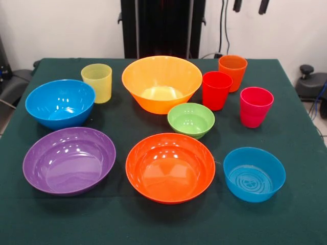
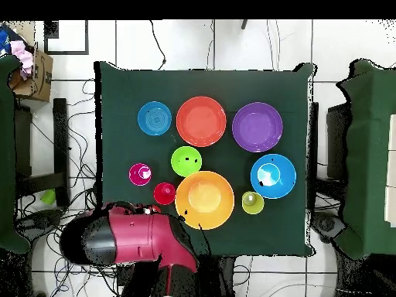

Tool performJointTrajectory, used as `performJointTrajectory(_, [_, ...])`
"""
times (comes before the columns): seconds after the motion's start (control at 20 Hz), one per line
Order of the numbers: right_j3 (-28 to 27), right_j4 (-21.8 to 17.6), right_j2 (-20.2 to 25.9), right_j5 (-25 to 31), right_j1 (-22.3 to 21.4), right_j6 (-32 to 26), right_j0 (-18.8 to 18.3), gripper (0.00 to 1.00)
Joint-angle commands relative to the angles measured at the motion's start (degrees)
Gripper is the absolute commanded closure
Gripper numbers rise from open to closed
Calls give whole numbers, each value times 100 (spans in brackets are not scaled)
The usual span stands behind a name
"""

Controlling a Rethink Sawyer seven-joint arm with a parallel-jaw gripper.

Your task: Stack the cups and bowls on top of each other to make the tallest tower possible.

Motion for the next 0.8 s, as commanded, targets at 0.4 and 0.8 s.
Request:
performJointTrajectory(0.4, [-98,-302,378,-1529,1741,557,-301,0])
performJointTrajectory(0.8, [-96,-220,252,-1432,1669,536,-250,0])
